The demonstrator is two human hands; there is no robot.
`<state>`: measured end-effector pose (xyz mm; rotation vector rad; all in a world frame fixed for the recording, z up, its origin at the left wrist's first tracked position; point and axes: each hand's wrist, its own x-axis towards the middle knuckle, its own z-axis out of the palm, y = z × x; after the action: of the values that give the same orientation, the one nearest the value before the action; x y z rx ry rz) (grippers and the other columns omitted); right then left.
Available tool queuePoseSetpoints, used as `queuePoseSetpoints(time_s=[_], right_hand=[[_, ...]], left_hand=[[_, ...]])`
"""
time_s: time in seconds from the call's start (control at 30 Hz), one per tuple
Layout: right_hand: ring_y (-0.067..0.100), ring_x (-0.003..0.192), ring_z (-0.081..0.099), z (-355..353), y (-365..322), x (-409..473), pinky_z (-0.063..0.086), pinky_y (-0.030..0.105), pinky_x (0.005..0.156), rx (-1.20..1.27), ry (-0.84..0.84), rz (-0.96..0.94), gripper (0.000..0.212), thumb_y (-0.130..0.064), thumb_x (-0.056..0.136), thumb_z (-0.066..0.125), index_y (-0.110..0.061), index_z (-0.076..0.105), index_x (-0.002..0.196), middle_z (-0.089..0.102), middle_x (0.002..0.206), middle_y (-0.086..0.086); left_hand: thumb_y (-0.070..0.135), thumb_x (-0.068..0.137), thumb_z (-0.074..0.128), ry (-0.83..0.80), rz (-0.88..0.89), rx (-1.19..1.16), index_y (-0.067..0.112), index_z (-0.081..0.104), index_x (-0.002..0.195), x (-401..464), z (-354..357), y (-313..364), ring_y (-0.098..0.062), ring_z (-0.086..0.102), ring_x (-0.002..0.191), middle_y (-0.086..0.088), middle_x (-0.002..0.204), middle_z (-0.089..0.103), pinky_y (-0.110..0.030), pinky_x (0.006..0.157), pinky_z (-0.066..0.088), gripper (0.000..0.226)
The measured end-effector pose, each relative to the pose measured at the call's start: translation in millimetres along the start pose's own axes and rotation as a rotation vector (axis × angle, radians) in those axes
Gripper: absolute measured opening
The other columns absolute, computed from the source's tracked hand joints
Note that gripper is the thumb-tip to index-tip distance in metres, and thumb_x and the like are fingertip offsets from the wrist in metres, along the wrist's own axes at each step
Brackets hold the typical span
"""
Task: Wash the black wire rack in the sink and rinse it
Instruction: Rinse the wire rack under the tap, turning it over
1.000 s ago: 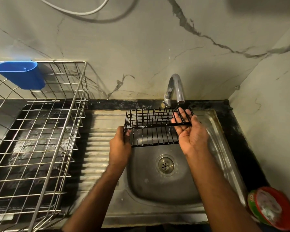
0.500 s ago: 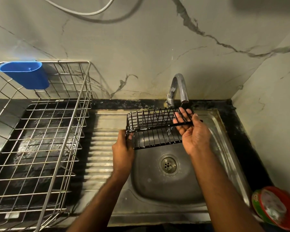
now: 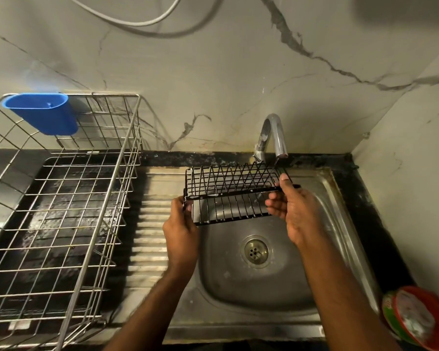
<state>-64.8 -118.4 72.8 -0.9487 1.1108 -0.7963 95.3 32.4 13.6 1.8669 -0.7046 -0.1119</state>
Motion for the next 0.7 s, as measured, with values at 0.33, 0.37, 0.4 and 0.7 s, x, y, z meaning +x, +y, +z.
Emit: queuePoseSetpoints(time_s=[0.33, 0.37, 0.4, 0.7], right_hand=[[0.012, 0.052, 0.061, -7, -6, -8, 0.050, 0.023, 0.050, -0.109, 0.032, -0.028, 0.034, -0.046, 0.094, 0.064, -0.016, 0.063, 0.078, 0.063, 0.058, -0.002], [0.011, 0.052, 0.060, -6, -6, -9, 0.050, 0.023, 0.052, -0.114, 0.030, -0.036, 0.034, -0.045, 0.094, 0.063, -0.015, 0.064, 0.078, 0.063, 0.057, -0.001], [0.011, 0.052, 0.060, -6, -6, -11, 0.050, 0.023, 0.052, -0.117, 0.029, -0.043, 0.035, -0.045, 0.094, 0.063, -0.014, 0.064, 0.078, 0.063, 0.057, -0.001], [0.012, 0.050, 0.057, -2, -5, -17, 0.049, 0.026, 0.055, -0.126, 0.012, -0.098, 0.036, -0.040, 0.098, 0.060, -0.011, 0.065, 0.077, 0.060, 0.056, 0.000]], left_hand=[[0.004, 0.105, 0.047, 0.037, -0.013, -0.030, 0.006, 0.059, 0.108, -6, 2, 7, 0.009, 0.057, 0.068, 0.002, 0.083, 0.065, -0.002, 0.058, 0.037, 0.013], [0.005, 0.105, 0.047, 0.043, -0.013, -0.027, 0.006, 0.059, 0.107, -6, 1, 7, 0.008, 0.056, 0.067, 0.001, 0.082, 0.064, -0.003, 0.057, 0.037, 0.012], [0.005, 0.105, 0.047, 0.049, -0.013, -0.022, 0.005, 0.058, 0.107, -6, 1, 7, 0.007, 0.056, 0.066, 0.001, 0.081, 0.063, -0.004, 0.057, 0.037, 0.012], [0.011, 0.107, 0.046, 0.064, -0.059, -0.059, 0.009, 0.058, 0.105, -10, 0, 2, 0.005, 0.057, 0.067, 0.003, 0.085, 0.065, -0.006, 0.056, 0.038, 0.013]])
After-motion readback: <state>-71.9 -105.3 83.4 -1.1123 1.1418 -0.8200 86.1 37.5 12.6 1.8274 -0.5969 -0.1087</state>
